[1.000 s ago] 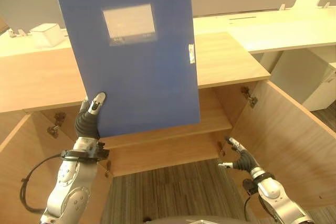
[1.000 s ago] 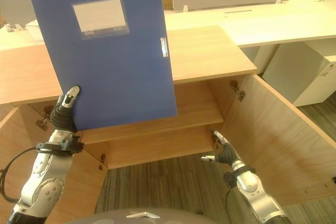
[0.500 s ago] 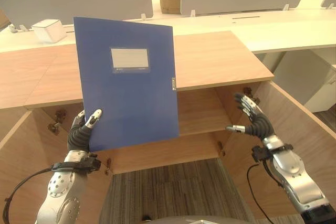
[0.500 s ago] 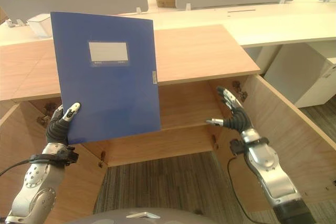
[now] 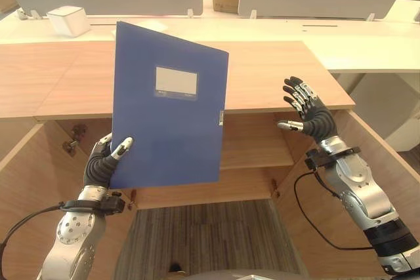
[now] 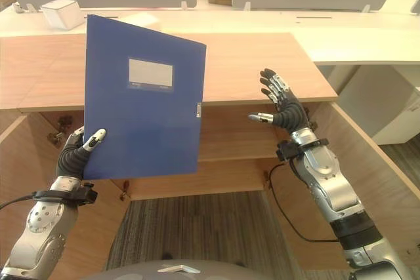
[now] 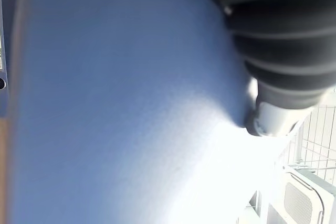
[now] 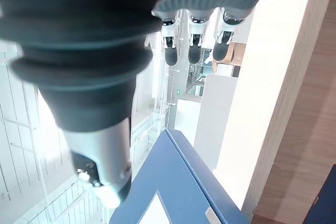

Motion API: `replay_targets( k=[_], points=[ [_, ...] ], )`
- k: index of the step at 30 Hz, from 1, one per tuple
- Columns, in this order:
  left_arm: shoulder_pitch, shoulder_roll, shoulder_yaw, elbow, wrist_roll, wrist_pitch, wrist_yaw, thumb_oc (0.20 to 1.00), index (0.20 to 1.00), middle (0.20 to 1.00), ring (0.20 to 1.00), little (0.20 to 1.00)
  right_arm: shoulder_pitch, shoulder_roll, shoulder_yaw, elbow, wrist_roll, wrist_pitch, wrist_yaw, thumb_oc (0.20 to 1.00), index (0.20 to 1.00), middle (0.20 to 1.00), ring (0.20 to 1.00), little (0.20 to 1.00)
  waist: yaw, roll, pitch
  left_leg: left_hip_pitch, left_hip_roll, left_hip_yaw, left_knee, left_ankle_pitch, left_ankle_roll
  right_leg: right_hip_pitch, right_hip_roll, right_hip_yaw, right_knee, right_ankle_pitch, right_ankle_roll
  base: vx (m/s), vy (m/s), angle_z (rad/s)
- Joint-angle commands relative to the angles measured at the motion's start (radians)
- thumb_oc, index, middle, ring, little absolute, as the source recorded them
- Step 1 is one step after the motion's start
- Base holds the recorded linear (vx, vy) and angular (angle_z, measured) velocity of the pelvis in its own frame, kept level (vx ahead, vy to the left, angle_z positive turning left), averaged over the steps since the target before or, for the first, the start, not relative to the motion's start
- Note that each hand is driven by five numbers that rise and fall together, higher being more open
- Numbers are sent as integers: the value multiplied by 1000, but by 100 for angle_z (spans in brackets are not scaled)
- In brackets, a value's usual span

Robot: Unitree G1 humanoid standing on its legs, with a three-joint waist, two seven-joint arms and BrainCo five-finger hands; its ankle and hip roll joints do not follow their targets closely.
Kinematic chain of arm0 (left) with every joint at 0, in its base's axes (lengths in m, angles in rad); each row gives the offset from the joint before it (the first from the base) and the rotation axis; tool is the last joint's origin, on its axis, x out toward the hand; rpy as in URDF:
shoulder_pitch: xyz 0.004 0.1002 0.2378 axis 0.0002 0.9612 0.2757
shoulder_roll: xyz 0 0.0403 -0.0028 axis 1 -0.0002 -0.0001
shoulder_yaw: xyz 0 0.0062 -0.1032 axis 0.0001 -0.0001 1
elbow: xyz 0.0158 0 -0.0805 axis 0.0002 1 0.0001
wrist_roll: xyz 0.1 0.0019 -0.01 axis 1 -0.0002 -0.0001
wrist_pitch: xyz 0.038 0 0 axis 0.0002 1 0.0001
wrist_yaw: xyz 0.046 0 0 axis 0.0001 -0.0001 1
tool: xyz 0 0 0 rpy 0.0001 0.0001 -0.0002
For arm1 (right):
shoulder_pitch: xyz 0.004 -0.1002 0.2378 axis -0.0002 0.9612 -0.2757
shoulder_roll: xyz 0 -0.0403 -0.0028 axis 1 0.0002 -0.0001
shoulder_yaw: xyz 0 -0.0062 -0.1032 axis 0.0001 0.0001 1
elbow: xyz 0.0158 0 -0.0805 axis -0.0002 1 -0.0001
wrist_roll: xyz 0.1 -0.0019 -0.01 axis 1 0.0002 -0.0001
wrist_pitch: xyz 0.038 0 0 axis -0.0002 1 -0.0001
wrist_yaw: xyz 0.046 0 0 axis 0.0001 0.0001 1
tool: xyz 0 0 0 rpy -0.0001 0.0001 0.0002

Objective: Put the empty folder in the office cabinet

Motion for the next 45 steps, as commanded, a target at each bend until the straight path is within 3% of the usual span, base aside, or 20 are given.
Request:
replay_targets(
  k=[1, 15, 34, 39, 40, 45],
  points=[
    [-108, 84, 43, -42, 12, -83, 7, 200, 200, 200, 200, 200, -96, -14, 17, 9, 87, -20, 6, 1000, 1000, 1000, 1000, 1000, 3, -36, -36, -4, 38, -50, -9, -46, -33, 3, -116, 29, 4, 24, 87, 0, 0, 0],
    [-216, 85, -46, -83, -51, -89, -4, 200, 200, 200, 200, 200, -274, 42, 191, 112, 323, 55, 31, 1000, 1000, 1000, 1000, 1000, 8, -37, -40, 4, 50, -47, -9, -39, -45, 5, -104, 30, 4, 21, 77, 0, 0, 0],
    [-281, 85, -130, -118, -82, -94, -16, 200, 200, 200, 200, 200, -370, 41, 299, 120, 411, 99, 37, 1000, 1000, 1000, 1000, 1000, -2, -34, -43, 5, 54, -45, -9, -39, -51, 0, -96, 33, 5, 21, 75, 0, 0, 0],
    [-301, 85, -162, -112, -77, -88, -10, 200, 200, 200, 200, 200, -401, 86, 329, 129, 410, 97, 32, 1000, 1000, 1000, 1000, 1000, 0, -32, -42, 2, 55, -48, -9, -37, -50, -1, -95, 34, 5, 21, 73, 0, 0, 0],
    [-296, 81, -170, -103, -76, -86, -12, 200, 200, 200, 200, 200, -403, 92, 326, 127, 405, 89, 33, 200, 200, 200, 200, 200, 0, -31, -42, 2, 55, -48, -9, -37, -49, -1, -95, 34, 4, 21, 73, 0, 0, 0],
    [-270, 67, -174, -78, -68, -80, -15, 200, 200, 200, 200, 200, -384, 109, 275, 124, 308, 43, 14, 200, 200, 200, 200, 200, 0, -25, -42, 2, 54, -50, -9, -40, -46, -2, -97, 34, 5, 22, 73, 0, 0, 0]
  ],
)
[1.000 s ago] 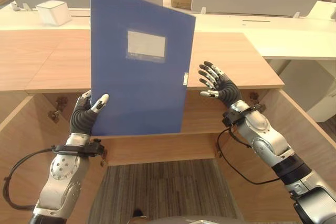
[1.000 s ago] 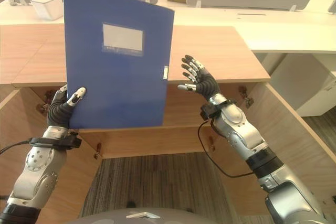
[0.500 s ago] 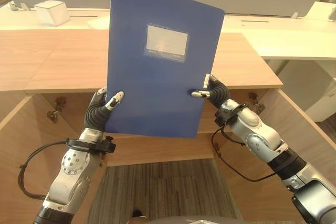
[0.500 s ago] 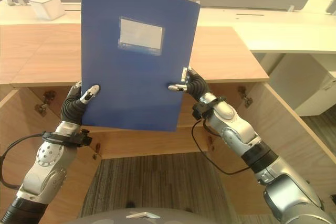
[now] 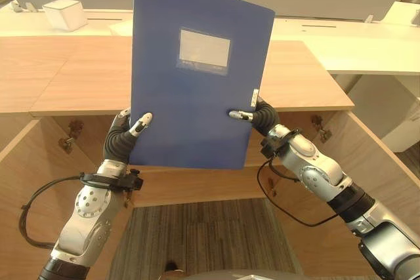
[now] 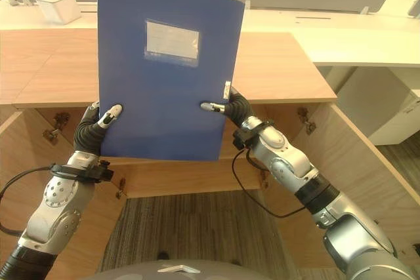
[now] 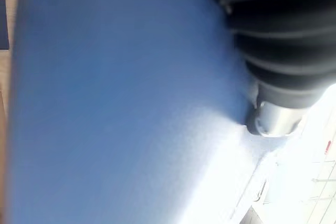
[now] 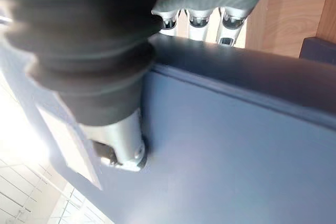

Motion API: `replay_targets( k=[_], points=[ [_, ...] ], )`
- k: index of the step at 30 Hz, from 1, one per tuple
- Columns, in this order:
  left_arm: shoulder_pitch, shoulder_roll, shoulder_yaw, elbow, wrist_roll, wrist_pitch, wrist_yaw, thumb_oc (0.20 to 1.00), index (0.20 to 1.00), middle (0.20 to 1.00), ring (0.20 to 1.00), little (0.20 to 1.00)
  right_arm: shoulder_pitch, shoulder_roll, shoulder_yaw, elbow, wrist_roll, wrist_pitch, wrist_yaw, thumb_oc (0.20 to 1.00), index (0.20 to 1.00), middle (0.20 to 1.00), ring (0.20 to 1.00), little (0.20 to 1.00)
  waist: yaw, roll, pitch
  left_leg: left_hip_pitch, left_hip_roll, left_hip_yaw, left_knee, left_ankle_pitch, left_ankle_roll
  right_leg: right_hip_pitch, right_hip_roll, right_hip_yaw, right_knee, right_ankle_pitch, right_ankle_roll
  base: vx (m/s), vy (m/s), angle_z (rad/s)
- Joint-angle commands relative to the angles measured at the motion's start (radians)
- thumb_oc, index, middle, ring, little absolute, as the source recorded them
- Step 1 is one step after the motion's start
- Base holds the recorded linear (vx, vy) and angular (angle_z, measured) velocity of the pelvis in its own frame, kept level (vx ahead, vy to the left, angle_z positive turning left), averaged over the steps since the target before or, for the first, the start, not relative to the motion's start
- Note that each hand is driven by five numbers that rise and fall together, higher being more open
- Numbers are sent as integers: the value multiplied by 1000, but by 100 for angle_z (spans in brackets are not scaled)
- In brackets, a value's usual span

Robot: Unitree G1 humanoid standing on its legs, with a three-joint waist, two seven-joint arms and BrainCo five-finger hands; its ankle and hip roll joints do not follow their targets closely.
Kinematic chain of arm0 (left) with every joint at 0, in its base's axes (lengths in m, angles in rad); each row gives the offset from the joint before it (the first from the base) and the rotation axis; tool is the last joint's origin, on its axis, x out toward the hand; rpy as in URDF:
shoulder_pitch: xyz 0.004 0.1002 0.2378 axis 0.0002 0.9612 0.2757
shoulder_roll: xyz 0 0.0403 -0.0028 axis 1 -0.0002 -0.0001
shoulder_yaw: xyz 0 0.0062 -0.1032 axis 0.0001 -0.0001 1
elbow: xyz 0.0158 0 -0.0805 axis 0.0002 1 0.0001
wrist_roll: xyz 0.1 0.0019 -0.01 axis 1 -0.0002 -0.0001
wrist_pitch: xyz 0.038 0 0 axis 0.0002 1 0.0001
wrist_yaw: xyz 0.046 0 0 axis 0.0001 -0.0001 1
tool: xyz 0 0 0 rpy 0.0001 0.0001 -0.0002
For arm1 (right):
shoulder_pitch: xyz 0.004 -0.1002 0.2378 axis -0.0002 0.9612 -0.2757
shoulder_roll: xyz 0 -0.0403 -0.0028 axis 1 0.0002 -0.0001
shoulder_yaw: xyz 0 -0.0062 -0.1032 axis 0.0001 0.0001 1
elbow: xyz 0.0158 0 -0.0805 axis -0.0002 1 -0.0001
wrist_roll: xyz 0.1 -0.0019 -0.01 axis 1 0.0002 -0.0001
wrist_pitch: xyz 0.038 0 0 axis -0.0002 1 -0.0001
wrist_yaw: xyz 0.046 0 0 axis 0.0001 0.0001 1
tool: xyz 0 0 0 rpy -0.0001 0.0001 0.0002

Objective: Put the empty folder in the office cabinet

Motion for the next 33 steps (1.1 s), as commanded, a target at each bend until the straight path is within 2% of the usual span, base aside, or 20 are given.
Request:
replay_targets(
  k=[1, 2, 3, 4, 5, 8, 13, 20, 28, 30, 31, 33],
  points=[
    [-68, 26, -41, -10, -10, -73, -22, 200, 200, 200, 200, 200, -70, 22, -61, -9, -119, -100, -13, 200, 200, 200, 200, 200, -3, -3, -51, 1, 53, -52, -9, -41, -46, -1, -99, 31, 5, 21, 73, 0, 0, 0],
    [-61, 19, -36, 0, -3, -72, -20, 225, 225, 225, 225, 225, -50, 23, -81, -17, -165, -112, -19, 200, 200, 200, 200, 200, -4, 0, -50, 1, 52, -53, -9, -42, -44, 0, -100, 30, 5, 21, 74, 0, 0, 0],
    [-55, 13, -26, 6, 2, -73, -18, 451, 451, 451, 451, 451, -31, 23, -98, -27, -212, -123, -23, 200, 200, 200, 200, 200, -4, 2, -50, 0, 51, -54, -9, -43, -43, 0, -100, 30, 5, 20, 74, 0, 0, 0],
    [-45, 5, -15, 13, 8, -73, -18, 1000, 1000, 1000, 1000, 1000, -5, 20, -121, -41, -261, -135, -24, 200, 200, 200, 200, 200, -5, 5, -50, 0, 50, -55, -9, -43, -42, 1, -100, 29, 5, 19, 74, 0, 0, 0],
    [-45, 5, -15, 13, 8, -73, -18, 1000, 1000, 1000, 1000, 1000, -5, 20, -121, -41, -261, -135, -24, 200, 200, 200, 200, 200, -5, 5, -50, 0, 50, -55, -9, -43, -42, 1, -100, 29, 5, 19, 74, 0, 0, 0],
    [-16, -26, 28, 33, 19, -85, -18, 1000, 1000, 1000, 1000, 1000, 102, 16, -210, -80, -407, -176, -38, 200, 200, 200, 200, 200, -5, 12, -50, 0, 47, -62, -9, -46, -38, 4, -102, 23, 5, 17, 75, 0, 0, 0],
    [43, -79, 75, 61, 1, -92, -36, 1000, 1000, 1000, 1000, 1000, 255, -15, -283, -184, -532, -203, -2, 200, 200, 200, 200, 200, -10, 17, -47, 0, 43, -68, -9, -47, -34, 7, -105, 20, 4, 15, 76, 0, -1, 2],
    [135, -120, 91, 90, -75, -72, -114, 1000, 1000, 1000, 1000, 1000, 455, -37, -334, -294, -622, -225, 59, 200, 200, 200, 200, 200, -23, 28, -30, -13, 37, -73, -9, -42, -32, 0, -107, 12, 3, 16, 81, -15, -7, 2],
    [259, -112, 70, 218, -214, 2, -272, 1000, 1000, 1000, 1000, 1000, 621, -118, -350, -299, -728, -246, 127, 200, 200, 200, 200, 200, -38, 47, -4, -26, 39, -78, -9, -26, -37, -3, -103, 0, 8, 16, 83, -31, -13, 5],
    [259, -112, 69, 219, -214, 1, -273, 1000, 1000, 1000, 1000, 1000, 622, -118, -350, -299, -728, -247, 127, 200, 200, 200, 200, 200, -38, 47, -4, -26, 39, -79, -9, -26, -37, -3, -102, -1, 8, 16, 83, -34, -7, 1],
    [289, -76, 38, 280, -211, 19, -301, 1000, 1000, 1000, 1000, 1000, 642, -154, -326, -267, -756, -251, 139, 200, 200, 200, 200, 200, -40, 55, 24, -39, 41, -82, -9, -18, -39, -14, -102, -6, 10, 21, 86, -68, -14, 2],
    [296, -58, 26, 304, -206, 23, -312, 1000, 1000, 1000, 1000, 1000, 641, -170, -312, -257, -765, -253, 146, 200, 200, 200, 200, 200, -40, 58, 37, -46, 42, -84, -9, -14, -41, -23, -102, -8, 11, 24, 88, -92, -7, 1]
  ],
)
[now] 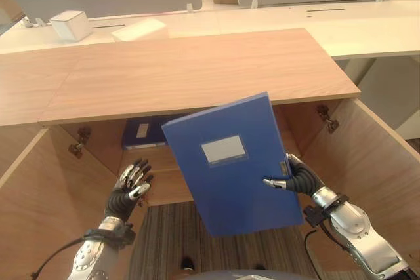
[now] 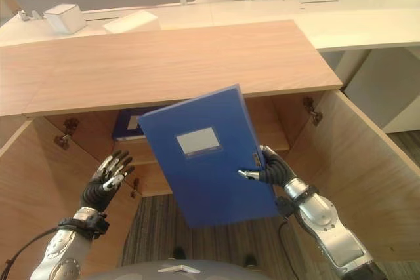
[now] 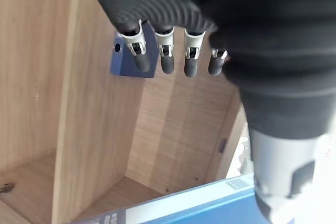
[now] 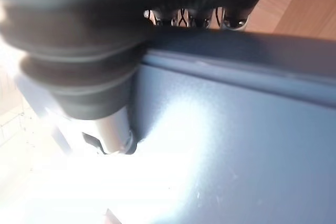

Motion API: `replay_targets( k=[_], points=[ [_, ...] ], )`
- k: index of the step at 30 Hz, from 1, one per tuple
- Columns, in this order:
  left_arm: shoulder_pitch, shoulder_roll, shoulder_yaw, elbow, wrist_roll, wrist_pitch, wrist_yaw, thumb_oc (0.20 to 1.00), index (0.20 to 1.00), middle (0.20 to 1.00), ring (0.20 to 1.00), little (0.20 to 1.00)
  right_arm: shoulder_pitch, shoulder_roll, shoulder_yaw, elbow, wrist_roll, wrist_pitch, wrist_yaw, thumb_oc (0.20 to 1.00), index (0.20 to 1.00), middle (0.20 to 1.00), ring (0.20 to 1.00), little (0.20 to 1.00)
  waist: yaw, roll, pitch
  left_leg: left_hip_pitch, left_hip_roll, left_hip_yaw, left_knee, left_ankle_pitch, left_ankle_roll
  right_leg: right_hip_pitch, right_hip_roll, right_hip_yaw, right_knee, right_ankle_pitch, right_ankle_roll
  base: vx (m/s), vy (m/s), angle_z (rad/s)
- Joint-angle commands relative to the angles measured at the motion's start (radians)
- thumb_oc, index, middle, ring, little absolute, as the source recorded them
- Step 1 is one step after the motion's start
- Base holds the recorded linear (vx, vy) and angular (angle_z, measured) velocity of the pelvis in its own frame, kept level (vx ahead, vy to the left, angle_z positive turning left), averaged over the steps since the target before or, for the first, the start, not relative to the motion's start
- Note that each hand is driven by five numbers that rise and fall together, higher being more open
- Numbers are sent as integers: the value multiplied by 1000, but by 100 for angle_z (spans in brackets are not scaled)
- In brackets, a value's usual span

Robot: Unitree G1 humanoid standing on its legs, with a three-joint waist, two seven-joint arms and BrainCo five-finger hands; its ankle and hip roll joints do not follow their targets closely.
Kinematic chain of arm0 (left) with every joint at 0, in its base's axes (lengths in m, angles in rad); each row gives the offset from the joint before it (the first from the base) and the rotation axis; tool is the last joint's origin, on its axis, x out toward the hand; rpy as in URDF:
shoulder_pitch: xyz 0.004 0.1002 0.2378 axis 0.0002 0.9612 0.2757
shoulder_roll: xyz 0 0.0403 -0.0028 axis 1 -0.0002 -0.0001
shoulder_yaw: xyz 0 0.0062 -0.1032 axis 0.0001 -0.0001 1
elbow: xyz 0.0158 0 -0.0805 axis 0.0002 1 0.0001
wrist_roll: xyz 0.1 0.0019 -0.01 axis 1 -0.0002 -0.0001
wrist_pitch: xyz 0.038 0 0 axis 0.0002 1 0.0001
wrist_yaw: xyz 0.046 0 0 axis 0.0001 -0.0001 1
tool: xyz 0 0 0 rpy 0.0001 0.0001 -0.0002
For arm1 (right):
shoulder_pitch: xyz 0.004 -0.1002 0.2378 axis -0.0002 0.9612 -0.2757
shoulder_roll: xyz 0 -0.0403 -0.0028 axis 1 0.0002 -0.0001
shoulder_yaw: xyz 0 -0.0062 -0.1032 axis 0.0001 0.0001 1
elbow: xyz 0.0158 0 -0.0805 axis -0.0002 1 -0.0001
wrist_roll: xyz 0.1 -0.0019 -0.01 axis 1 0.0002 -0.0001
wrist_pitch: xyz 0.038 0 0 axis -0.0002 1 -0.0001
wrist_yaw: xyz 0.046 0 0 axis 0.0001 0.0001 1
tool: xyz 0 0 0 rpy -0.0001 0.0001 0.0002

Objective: Put the empty folder in the office cabinet

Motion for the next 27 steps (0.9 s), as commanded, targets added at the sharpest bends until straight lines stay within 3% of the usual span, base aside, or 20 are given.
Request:
replay_targets(
  k=[1, 11, 16, 24, 27],
  points=[
    [-32, 99, -11, 39, -23, -14, -48, 1000, 1000, 1000, 1000, 1000, -85, -48, 4, -38, -27, -87, 12, 200, 200, 200, 200, 200, -7, -38, 28, -26, 43, -52, -8, -17, -46, -22, -101, 18, 13, 30, 90, -128, -2, 0],
    [-56, 245, -154, 207, 37, -8, -87, 1000, 1000, 1000, 1000, 1000, -215, -158, 154, 133, -128, -92, -18, 200, 200, 200, 200, 200, 3, -20, 140, -173, 44, -75, -8, 38, -50, -184, -107, 19, 59, 53, 95, -135, 3, 1],
    [-52, 279, -209, 284, 56, 6, -111, 1000, 1000, 1000, 1000, 1000, -272, -197, 212, 173, -165, -89, -27, 200, 200, 200, 200, 200, 9, -14, 194, -259, 40, -94, -4, 65, -48, -273, -113, 19, 94, 57, 93, -107, 5, 8],
    [-74, 264, -251, 400, 108, -1, -99, 1000, 1000, 1000, 1000, 1000, -323, -165, 242, 329, -198, -82, -83, 200, 200, 200, 200, 200, 14, -6, 232, -324, 37, -107, 0, 79, -46, -330, -125, 15, 107, 62, 94, -29, 17, 4],
    [-104, 215, -232, 520, 235, -52, -7, 1000, 1000, 1000, 1000, 1000, -371, -90, 209, 454, -223, -76, -174, 200, 200, 200, 200, 200, 26, -4, 239, -371, 22, -122, 4, 79, -40, -359, -137, 8, 96, 69, 94, 14, 55, 7]
  ],
)
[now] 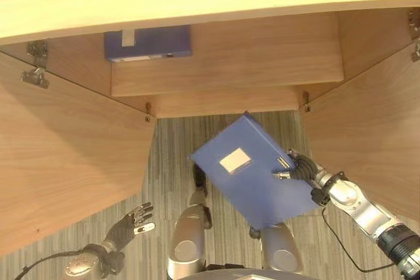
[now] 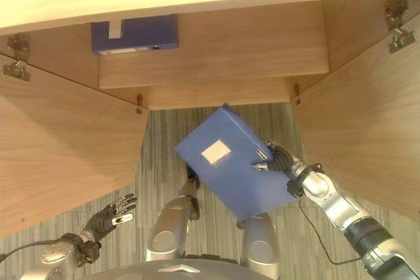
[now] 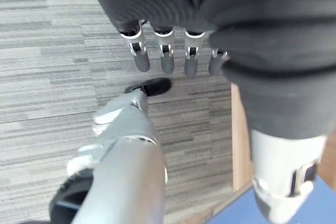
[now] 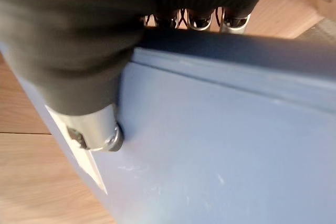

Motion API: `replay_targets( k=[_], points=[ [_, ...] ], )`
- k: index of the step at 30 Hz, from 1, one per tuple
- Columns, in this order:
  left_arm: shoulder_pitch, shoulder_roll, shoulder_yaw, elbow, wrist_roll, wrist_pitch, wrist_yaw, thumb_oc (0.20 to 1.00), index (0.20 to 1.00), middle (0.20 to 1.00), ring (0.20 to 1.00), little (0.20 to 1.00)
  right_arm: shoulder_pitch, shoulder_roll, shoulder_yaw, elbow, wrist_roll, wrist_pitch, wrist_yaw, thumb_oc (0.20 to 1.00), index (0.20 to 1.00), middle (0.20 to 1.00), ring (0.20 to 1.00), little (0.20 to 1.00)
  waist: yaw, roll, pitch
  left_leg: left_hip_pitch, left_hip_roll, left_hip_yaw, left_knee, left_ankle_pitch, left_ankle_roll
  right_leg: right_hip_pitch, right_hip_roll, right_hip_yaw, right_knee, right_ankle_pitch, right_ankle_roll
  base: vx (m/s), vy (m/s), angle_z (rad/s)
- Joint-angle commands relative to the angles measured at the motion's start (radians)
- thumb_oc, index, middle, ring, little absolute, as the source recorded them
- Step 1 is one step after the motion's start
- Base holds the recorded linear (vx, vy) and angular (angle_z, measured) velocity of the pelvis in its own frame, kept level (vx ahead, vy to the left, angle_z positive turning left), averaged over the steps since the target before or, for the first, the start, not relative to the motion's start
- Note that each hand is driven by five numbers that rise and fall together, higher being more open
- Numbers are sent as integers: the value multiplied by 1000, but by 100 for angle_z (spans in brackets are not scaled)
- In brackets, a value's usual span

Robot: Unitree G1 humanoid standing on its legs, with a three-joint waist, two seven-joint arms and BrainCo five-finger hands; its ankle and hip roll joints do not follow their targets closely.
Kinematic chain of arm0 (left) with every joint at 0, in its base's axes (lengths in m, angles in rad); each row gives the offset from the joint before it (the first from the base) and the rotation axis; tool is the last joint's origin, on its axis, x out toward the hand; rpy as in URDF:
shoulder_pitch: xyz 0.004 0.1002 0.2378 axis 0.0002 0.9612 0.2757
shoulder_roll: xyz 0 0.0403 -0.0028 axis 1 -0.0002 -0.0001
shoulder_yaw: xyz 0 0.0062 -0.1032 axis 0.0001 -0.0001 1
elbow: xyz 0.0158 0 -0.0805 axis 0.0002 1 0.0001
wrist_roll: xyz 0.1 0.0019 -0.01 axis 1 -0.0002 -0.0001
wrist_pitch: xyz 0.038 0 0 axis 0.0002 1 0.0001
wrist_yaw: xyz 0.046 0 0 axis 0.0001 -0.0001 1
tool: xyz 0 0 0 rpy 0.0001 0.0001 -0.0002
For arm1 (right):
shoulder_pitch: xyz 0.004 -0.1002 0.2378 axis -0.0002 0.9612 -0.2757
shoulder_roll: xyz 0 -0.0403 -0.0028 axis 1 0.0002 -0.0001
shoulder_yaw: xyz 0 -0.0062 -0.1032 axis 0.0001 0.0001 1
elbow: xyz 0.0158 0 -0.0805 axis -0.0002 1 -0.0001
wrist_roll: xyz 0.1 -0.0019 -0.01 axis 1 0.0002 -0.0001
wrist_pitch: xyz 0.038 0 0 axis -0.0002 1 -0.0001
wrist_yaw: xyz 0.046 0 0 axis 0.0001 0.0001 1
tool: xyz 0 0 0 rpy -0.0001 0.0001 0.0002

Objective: Put the empty folder in the office cabinet

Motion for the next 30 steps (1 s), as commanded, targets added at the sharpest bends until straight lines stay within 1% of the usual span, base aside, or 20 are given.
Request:
replay_targets(
  k=[1, 3, 4, 5, 8, 9, 11, 12, 13, 14, 15, 16, 18, 20, 22, 24, 25, 26, 28, 30],
  points=[
    [17, 9, 17, 59, 130, -66, 80, 1000, 1000, 1000, 1000, 1000, -13, 19, 3, -9, -14, -47, -79, 200, 200, 200, 200, 200, -8, -37, -101, -51, 33, -73, 4, -23, -67, -61, -129, 40, 95, -31, 103, 36, 54, 7],
    [-29, -18, 50, 90, 185, -95, 161, 1000, 1000, 1000, 1000, 1000, -57, 88, -24, 43, 7, -41, -141, 200, 200, 200, 200, 200, 4, -43, -97, -68, 20, -80, 12, -34, -62, -63, -137, 38, 86, -29, 105, 37, 64, 11],
    [-80, -43, 72, 115, 221, -115, 226, 1000, 1000, 1000, 1000, 1000, -107, 144, -31, 85, 33, -32, -179, 200, 200, 200, 200, 200, 17, -49, -94, -84, 6, -84, 19, -39, -57, -62, -147, 37, 74, -22, 107, 2, 61, 17],
    [-82, -43, 72, 116, 222, -115, 227, 1000, 1000, 1000, 1000, 1000, -110, 145, -31, 87, 33, -33, -179, 200, 200, 200, 200, 200, 17, -50, -96, -90, 5, -84, 20, -35, -56, -67, -147, 38, 73, -17, 107, 7, 71, 16],
    [-179, -93, 85, 177, 248, -126, 303, 1000, 1000, 1000, 1000, 1000, -206, 226, -30, 172, 65, -21, -243, 200, 200, 200, 200, 200, 40, -59, -91, -128, -18, -94, 63, -59, -46, -66, -163, 33, 59, -11, 113, 36, 79, 10],
    [-179, -93, 85, 177, 248, -126, 303, 1000, 1000, 1000, 1000, 1000, -206, 226, -30, 172, 65, -21, -243, 200, 200, 200, 200, 200, 40, -59, -91, -128, -18, -94, 63, -59, -46, -66, -163, 33, 59, -11, 113, 38, 65, 3],
    [-227, -103, 74, 179, 262, -130, 334, 1000, 1000, 1000, 1000, 1000, -257, 257, -36, 207, 91, -13, -268, 200, 200, 200, 200, 200, 56, -68, -91, -160, -36, -105, 111, -84, -39, -62, -178, 29, 59, -12, 116, 47, 81, 8],
    [-251, -103, 55, 179, 266, -132, 344, 1000, 1000, 1000, 1000, 1000, -310, 273, -50, 261, 125, -5, -285, 200, 200, 200, 200, 200, 72, -71, -84, -199, -55, -118, 175, -118, -29, -62, -199, 21, 84, -17, 120, 50, 126, 22],
    [-253, -100, 49, 171, 263, -131, 342, 1000, 1000, 1000, 1000, 1000, -328, 276, -66, 287, 140, -1, -295, 200, 200, 200, 200, 200, 79, -69, -82, -214, -66, -123, 207, -137, -23, -61, -210, 18, 97, -21, 122, 67, 211, 28],
    [-248, -96, 36, 170, 262, -122, 333, 1000, 1000, 1000, 1000, 1000, -368, 284, -92, 349, 172, 8, -307, 200, 200, 200, 200, 200, 89, -65, -79, -229, -85, -124, 248, -170, -7, -71, -237, 12, 139, -9, 130, 36, 146, 26],
    [-248, -96, 36, 170, 262, -122, 333, 1000, 1000, 1000, 1000, 1000, -368, 284, -92, 349, 172, 8, -307, 200, 200, 200, 200, 200, 89, -65, -79, -229, -85, -124, 248, -170, -7, -71, -237, 12, 139, -9, 130, 44, 175, 12],
    [-250, -94, 27, 185, 267, -120, 330, 1000, 1000, 1000, 1000, 1000, -393, 285, -103, 387, 189, 10, -314, 200, 200, 200, 200, 200, 94, -63, -77, -231, -90, -115, 264, -184, 1, -84, -254, 10, 171, 5, 136, 17, 72, 2],
    [-256, -94, 18, 194, 262, -116, 324, 1000, 1000, 1000, 1000, 1000, -417, 285, -118, 414, 214, 11, -318, 200, 200, 200, 200, 200, 97, -61, -74, -232, -93, -110, 273, -192, 8, -100, -270, 9, 207, 23, 139, 38, 132, 10],
    [-267, -88, 3, 199, 255, -115, 316, 1000, 1000, 1000, 1000, 1000, -440, 281, -147, 456, 265, 15, -326, 200, 200, 200, 200, 200, 96, -51, -67, -223, -100, -111, 282, -204, 14, -118, -284, 17, 246, 34, 133, 71, 157, 10],
    [-286, -80, -9, 197, 241, -113, 308, 1000, 1000, 1000, 1000, 1000, -457, 263, -194, 496, 338, 12, -336, 200, 200, 200, 200, 200, 84, -41, -62, -208, -117, -128, 278, -214, 13, -118, -281, 22, 206, 36, 124, 100, 84, 14],
    [-296, -76, -9, 198, 233, -109, 302, 1000, 1000, 1000, 1000, 1000, -483, 252, -235, 543, 393, 3, -344, 200, 200, 200, 200, 200, 77, -35, -62, -201, -118, -141, 271, -221, 8, -139, -277, 36, 165, 47, 126, 100, -17, 28],
    [-305, -77, -8, 204, 229, -106, 299, 1000, 1000, 1000, 1000, 1000, -512, 251, -275, 583, 449, -2, -348, 200, 200, 200, 200, 200, 73, -36, -56, -191, -114, -149, 282, -237, 4, -170, -277, 50, 117, 71, 132, 81, -46, 19],
    [-306, -77, -8, 205, 229, -106, 298, 1000, 1000, 1000, 1000, 1000, -513, 251, -275, 584, 450, -2, -348, 200, 200, 200, 200, 200, 74, -35, -55, -191, -113, -149, 283, -239, 4, -169, -276, 50, 116, 71, 132, 102, -72, 5],
    [-327, -93, -9, 232, 229, -104, 303, 1000, 1000, 1000, 1000, 1000, -543, 267, -343, 628, 548, -22, -364, 200, 200, 200, 200, 200, 62, -44, -43, -172, -108, -162, 305, -261, 0, -222, -284, 47, 55, 97, 143, 117, -90, 2],
    [-331, -99, -10, 241, 229, -105, 306, 1000, 1000, 1000, 1000, 1000, -550, 270, -362, 640, 577, -29, -367, 200, 200, 200, 200, 200, 61, -40, -36, -157, -101, -168, 310, -272, -5, -232, -281, 42, 38, 102, 145, 93, -58, 5]
  ],
)
